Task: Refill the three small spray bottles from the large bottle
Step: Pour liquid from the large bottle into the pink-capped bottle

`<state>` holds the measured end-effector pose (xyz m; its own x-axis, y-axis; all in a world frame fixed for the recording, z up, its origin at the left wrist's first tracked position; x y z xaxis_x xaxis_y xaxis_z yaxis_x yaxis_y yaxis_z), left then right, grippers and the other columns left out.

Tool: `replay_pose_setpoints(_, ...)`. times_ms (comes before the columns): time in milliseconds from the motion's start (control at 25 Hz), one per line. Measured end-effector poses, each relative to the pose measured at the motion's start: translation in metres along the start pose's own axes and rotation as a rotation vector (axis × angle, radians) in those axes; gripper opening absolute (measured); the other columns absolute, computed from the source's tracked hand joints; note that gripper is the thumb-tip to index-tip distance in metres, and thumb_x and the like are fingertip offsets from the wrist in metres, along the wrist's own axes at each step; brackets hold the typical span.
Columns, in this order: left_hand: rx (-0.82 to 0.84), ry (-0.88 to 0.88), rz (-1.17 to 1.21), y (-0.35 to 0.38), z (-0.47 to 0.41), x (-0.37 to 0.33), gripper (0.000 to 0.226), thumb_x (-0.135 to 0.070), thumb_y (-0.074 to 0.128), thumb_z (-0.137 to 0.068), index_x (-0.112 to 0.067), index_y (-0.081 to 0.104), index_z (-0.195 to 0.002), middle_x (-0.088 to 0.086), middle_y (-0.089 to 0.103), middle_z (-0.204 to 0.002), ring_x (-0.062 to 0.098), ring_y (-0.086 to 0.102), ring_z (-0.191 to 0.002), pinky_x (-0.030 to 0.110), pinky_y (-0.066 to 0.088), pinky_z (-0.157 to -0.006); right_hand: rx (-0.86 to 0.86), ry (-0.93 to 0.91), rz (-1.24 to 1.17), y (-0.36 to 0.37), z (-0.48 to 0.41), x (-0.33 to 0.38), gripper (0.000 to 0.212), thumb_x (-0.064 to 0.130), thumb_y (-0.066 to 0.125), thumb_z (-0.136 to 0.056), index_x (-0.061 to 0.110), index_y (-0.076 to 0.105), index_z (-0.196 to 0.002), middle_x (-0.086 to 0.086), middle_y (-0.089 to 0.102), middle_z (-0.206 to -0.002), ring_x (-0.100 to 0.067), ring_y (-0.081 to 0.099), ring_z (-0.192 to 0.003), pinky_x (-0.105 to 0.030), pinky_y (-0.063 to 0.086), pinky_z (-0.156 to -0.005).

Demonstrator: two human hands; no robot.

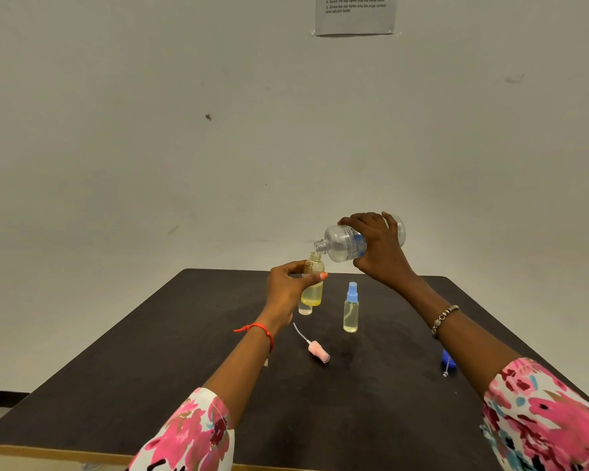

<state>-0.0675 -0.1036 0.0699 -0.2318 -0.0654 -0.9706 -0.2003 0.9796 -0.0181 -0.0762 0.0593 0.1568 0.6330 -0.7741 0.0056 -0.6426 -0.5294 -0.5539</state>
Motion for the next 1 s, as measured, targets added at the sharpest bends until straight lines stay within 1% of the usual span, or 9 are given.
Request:
replay_pose_setpoints(160, 0.003, 0.003, 0.005, 0.0008, 0.0010, -0.0005, 0.048, -0.017, 0.078, -0.070, -0.007, 0.063, -0.115, 0.011, 0.064, -0.117, 0.026, 0.059, -0.106, 0.048, 0.051, -0.094, 0.005, 0.005, 0.000, 0.0008, 0.0004, -0.0011, 0.058, 0.000, 0.071, -0.058, 0.012, 0.059, -0.114, -0.010, 0.062, -0.111, -0.033, 0.053, -0.112, -0.052, 0.019, -0.107)
replay_pose_setpoints(360, -0.003, 0.000, -0.009, 0.0014, 0.0006, 0.0003, 0.051, -0.018, 0.076, -0.073, -0.006, 0.060, -0.120, 0.011, 0.061, -0.123, 0.028, 0.057, -0.111, 0.049, 0.050, -0.095, -0.007, 0.001, 0.005, 0.0009, 0.0013, -0.0011, 0.059, -0.002, 0.073, -0.056, 0.010, 0.059, -0.112, -0.012, 0.063, -0.110, -0.034, 0.055, -0.110, -0.054, 0.020, -0.106)
replay_pose_setpoints(520, 0.010, 0.006, 0.018, 0.0025, 0.0011, 0.0008, 0.046, -0.015, 0.076, -0.072, -0.006, 0.063, -0.114, 0.006, 0.063, -0.110, 0.022, 0.057, -0.103, 0.046, 0.050, -0.095, 0.000, 0.005, -0.001, 0.0009, 0.0018, -0.0020, 0.059, -0.002, 0.073, -0.056, 0.010, 0.059, -0.113, -0.013, 0.063, -0.110, -0.035, 0.054, -0.110, -0.054, 0.020, -0.106)
replay_pose_setpoints(640, 0.011, 0.004, 0.017, 0.0029, 0.0013, 0.0009, 0.045, -0.016, 0.077, -0.071, -0.007, 0.063, -0.113, 0.003, 0.061, -0.104, 0.022, 0.057, -0.103, 0.045, 0.050, -0.095, -0.004, 0.004, 0.000, 0.0000, 0.0023, -0.0017, 0.059, -0.001, 0.073, -0.056, 0.010, 0.059, -0.112, -0.013, 0.063, -0.110, -0.035, 0.054, -0.110, -0.054, 0.020, -0.106)
replay_pose_setpoints(760, 0.009, 0.004, 0.013, 0.0031, 0.0014, 0.0009, 0.046, -0.017, 0.077, -0.070, -0.006, 0.063, -0.113, 0.003, 0.061, -0.104, 0.024, 0.058, -0.105, 0.046, 0.050, -0.095, -0.004, 0.002, 0.002, -0.0006, 0.0024, -0.0011, 0.059, -0.001, 0.070, -0.057, 0.010, 0.059, -0.113, -0.012, 0.063, -0.110, -0.034, 0.054, -0.110, -0.053, 0.019, -0.106)
replay_pose_setpoints(880, 0.012, 0.009, 0.016, 0.0033, 0.0017, 0.0003, 0.045, -0.016, 0.077, -0.071, -0.007, 0.064, -0.113, 0.002, 0.061, -0.103, 0.021, 0.057, -0.102, 0.044, 0.051, -0.094, 0.000, 0.000, 0.005, -0.0002, 0.0022, -0.0016, 0.058, -0.001, 0.070, -0.057, 0.011, 0.059, -0.113, -0.012, 0.063, -0.110, -0.034, 0.054, -0.110, -0.053, 0.019, -0.107)
replay_pose_setpoints(1000, 0.013, 0.004, 0.019, 0.0033, 0.0018, 0.0007, 0.046, -0.016, 0.077, -0.071, -0.006, 0.063, -0.113, 0.006, 0.062, -0.110, 0.023, 0.057, -0.104, 0.046, 0.050, -0.095, 0.002, 0.000, 0.010, 0.0014, 0.0020, -0.0025, 0.059, -0.001, 0.071, -0.057, 0.012, 0.059, -0.113, -0.011, 0.063, -0.110, -0.033, 0.054, -0.111, -0.053, 0.019, -0.107)
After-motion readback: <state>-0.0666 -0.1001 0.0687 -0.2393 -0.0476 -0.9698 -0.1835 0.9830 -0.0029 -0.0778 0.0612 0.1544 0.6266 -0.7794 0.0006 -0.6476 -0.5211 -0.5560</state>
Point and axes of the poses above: each hand's wrist, its own z-axis away from the middle knuckle, its own y-axis out of the palm, x = y × z, the point moved 7 cm from there along -z, towards the middle knuckle
